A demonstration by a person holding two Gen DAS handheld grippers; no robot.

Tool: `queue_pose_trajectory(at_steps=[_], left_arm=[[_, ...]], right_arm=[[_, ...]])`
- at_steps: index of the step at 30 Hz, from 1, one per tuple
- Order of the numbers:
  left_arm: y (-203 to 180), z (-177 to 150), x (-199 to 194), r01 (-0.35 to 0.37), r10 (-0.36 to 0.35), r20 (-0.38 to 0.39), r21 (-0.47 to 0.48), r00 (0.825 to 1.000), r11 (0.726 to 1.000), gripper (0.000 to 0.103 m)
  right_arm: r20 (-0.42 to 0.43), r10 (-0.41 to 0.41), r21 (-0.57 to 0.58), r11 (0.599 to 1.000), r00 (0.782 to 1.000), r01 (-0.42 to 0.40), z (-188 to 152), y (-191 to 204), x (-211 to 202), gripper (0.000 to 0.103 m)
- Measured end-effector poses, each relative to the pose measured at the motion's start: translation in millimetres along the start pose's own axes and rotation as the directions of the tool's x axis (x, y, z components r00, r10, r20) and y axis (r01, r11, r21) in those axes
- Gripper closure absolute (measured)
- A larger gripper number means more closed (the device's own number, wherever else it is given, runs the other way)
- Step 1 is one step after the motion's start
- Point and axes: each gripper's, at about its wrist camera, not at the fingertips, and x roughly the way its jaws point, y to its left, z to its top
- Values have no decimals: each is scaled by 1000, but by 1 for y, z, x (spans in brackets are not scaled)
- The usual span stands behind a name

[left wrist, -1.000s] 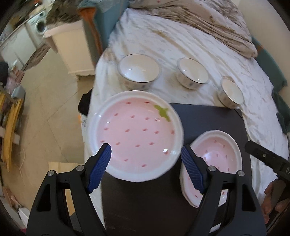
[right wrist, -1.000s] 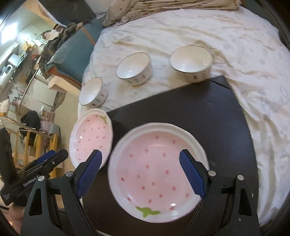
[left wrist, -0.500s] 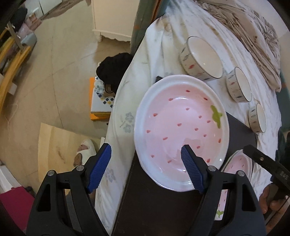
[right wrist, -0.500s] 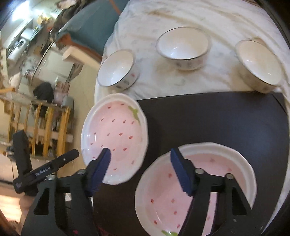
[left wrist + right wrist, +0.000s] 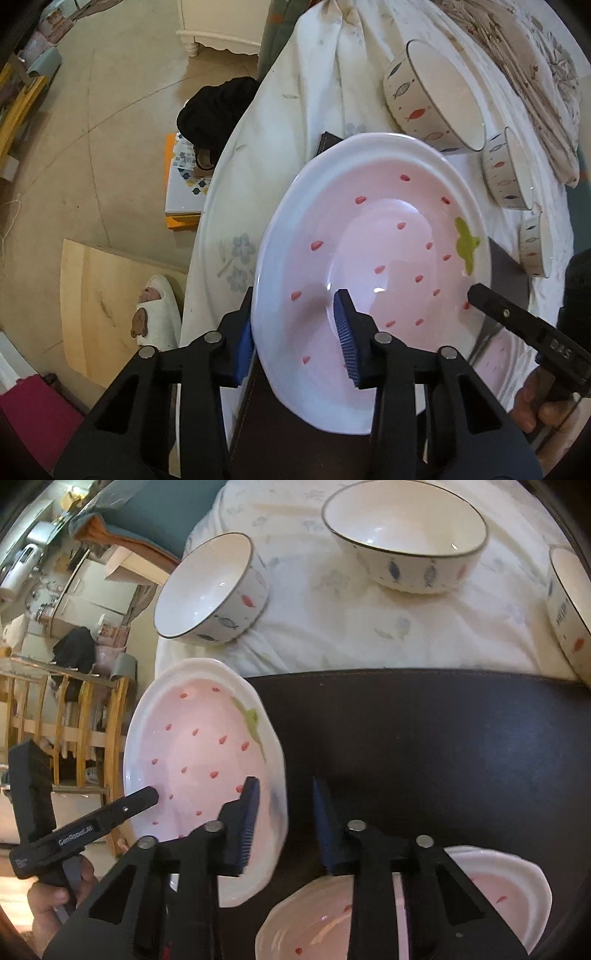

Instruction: Organize plates and bowls

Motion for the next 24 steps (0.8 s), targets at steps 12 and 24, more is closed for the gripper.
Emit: queue_pose_trajectory(at_steps=[12, 24], left_arm=[[-11, 1, -4, -10, 8, 62, 35, 998, 999, 69], [-35, -3, -19, 63, -70, 98, 69, 993, 996, 70]], right_arm=[[-48, 32, -35, 999, 998, -34, 4, 8, 23, 72], [92, 56, -31, 998, 994, -53, -11, -6, -22, 77]])
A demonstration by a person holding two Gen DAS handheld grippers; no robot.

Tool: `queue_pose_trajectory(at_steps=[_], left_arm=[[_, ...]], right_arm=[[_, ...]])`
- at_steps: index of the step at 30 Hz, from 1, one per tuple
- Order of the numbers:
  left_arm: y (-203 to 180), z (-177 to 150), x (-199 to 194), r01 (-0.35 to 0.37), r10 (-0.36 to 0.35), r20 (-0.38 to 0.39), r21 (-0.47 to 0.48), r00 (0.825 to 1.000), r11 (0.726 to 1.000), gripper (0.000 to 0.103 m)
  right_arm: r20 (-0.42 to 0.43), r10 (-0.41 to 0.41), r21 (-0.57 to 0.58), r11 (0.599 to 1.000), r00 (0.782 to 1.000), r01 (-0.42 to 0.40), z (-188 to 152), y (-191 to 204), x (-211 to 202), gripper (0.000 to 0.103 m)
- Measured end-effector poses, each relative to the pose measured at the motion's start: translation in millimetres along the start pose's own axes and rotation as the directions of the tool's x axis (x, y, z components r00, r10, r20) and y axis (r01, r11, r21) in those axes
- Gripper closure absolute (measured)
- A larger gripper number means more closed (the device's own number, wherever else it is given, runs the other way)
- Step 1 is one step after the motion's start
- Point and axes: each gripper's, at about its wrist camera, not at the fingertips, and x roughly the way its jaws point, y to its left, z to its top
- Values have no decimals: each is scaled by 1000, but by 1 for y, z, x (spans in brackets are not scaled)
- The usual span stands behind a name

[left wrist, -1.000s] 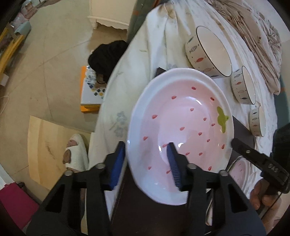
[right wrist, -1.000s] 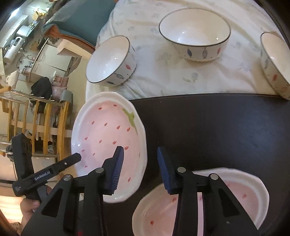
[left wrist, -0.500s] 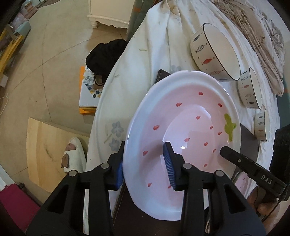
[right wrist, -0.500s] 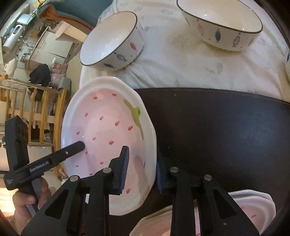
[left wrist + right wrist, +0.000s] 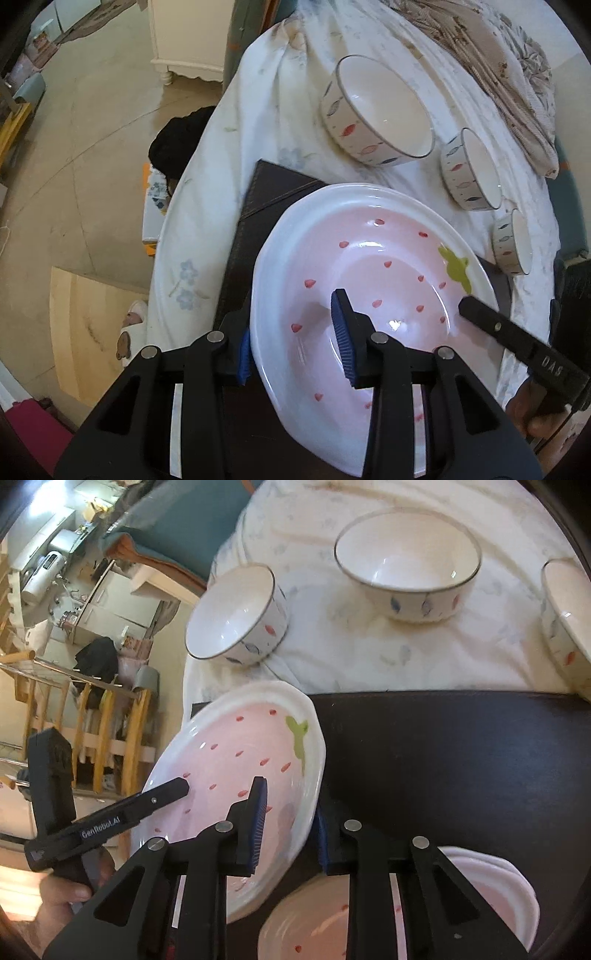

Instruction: Organize plates and bowls

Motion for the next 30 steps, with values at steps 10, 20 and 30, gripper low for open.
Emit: queue_pose_trajectory(at_steps=[10, 20, 30], left_arm=[[-34, -10, -15, 45, -47, 31, 79, 998, 996, 70], [-73, -34, -19, 71, -75, 20, 154, 997, 985, 70], [-111, -74, -15, 73, -68, -26, 250, 997, 965, 70]], right_arm=[[43, 2, 12, 1000, 999, -3, -20, -11, -41, 77], [73, -16, 32, 999, 997, 14, -36, -29, -79, 77], [96, -49, 92, 995, 994, 40, -74, -59, -113, 77]])
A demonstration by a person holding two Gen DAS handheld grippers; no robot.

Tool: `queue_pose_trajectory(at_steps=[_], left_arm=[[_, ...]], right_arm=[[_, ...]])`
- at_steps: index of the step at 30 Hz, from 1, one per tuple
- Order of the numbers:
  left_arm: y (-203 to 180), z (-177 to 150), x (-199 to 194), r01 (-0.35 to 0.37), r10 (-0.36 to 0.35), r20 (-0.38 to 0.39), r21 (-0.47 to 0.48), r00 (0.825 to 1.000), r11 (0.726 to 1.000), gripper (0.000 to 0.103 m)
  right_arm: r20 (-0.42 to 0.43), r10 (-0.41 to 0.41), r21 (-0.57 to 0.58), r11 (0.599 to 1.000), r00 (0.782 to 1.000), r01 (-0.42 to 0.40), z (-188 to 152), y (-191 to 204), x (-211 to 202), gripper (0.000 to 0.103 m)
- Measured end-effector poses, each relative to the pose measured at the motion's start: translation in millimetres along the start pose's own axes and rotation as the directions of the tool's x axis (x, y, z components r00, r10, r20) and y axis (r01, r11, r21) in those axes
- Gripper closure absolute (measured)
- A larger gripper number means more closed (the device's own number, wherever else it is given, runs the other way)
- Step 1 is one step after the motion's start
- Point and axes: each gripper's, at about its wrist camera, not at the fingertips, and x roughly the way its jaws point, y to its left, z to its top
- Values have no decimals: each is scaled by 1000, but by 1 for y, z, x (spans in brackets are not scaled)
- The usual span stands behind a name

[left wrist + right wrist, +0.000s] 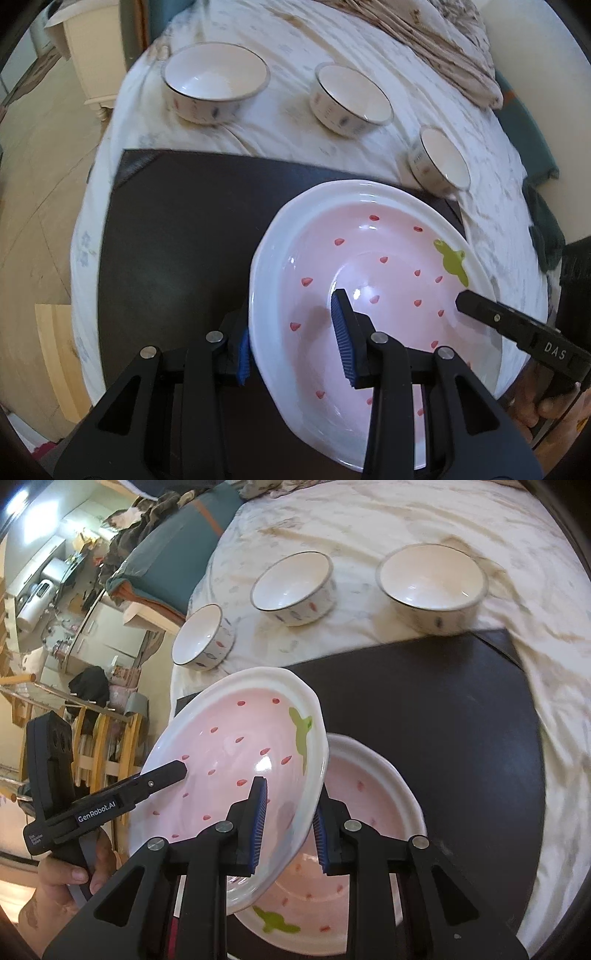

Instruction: Organize plates and bowls

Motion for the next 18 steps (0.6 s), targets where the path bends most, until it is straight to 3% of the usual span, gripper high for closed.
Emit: queue_pose_trajectory(at_steps=[18], left_arm=[[-35, -29, 19, -9, 16, -61, 106, 998, 994, 70]], right_arm=[[-18, -62, 97, 993, 998, 63, -54, -35, -13, 77]])
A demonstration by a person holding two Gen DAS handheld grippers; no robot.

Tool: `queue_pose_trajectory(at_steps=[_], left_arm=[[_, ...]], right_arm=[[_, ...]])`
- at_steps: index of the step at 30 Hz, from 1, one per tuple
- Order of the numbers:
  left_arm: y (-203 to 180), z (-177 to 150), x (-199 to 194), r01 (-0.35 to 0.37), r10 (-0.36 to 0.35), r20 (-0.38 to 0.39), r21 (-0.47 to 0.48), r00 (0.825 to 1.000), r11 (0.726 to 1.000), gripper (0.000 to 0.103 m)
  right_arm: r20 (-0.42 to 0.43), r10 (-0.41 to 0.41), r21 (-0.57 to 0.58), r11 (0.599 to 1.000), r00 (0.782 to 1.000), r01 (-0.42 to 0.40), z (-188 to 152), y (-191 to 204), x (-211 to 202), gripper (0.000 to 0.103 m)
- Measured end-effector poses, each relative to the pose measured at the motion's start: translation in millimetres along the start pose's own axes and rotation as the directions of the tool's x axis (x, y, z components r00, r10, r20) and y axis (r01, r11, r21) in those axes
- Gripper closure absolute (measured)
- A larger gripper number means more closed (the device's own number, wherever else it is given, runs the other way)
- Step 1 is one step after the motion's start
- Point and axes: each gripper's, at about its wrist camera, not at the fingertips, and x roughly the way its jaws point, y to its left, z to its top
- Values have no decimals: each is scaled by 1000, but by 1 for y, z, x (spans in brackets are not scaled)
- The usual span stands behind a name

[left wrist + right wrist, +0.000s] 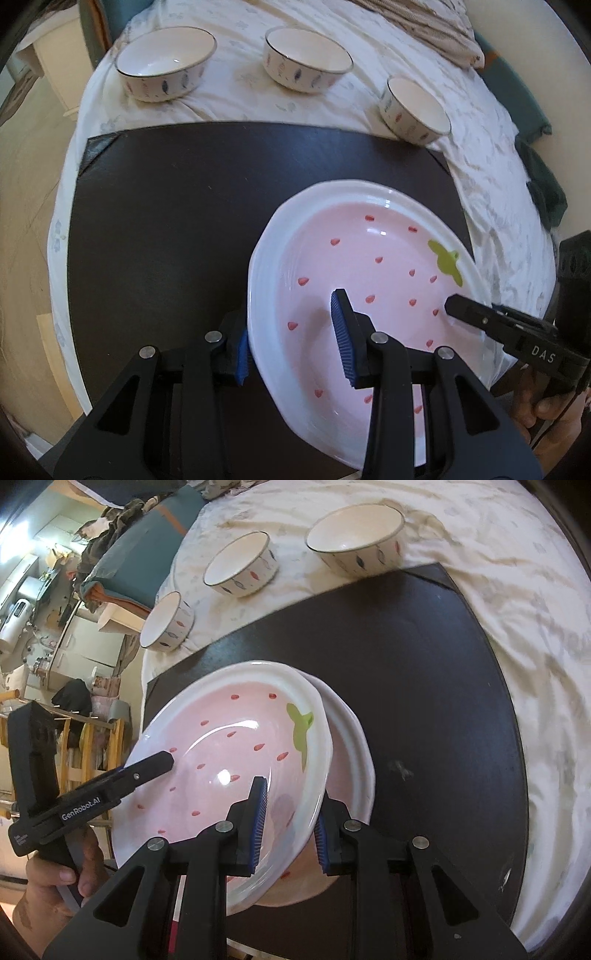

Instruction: Organize plates and bowls

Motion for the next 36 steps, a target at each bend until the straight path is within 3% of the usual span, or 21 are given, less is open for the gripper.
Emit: queue_pose_trajectory(at_steps=[16, 27, 32, 36], left_arm=[[-16, -12, 7, -67, 66, 7, 57, 998, 996, 69], [-23, -10, 11, -68, 69, -2, 92, 998, 993, 60], [-31, -12, 14, -110, 113, -11, 156, 994, 982, 61], [-37, -14, 16, -142, 144, 0, 191, 990, 971, 62]], right_arm=[[-6, -36, 38, 999, 999, 36, -10, -19, 1, 77], [-21, -45, 44, 998, 999, 46, -7, -16, 2, 75], [5, -215, -128, 968, 977, 214, -8, 13, -1, 71], [10, -304, -175, 937, 953, 301, -9, 16, 4, 69]])
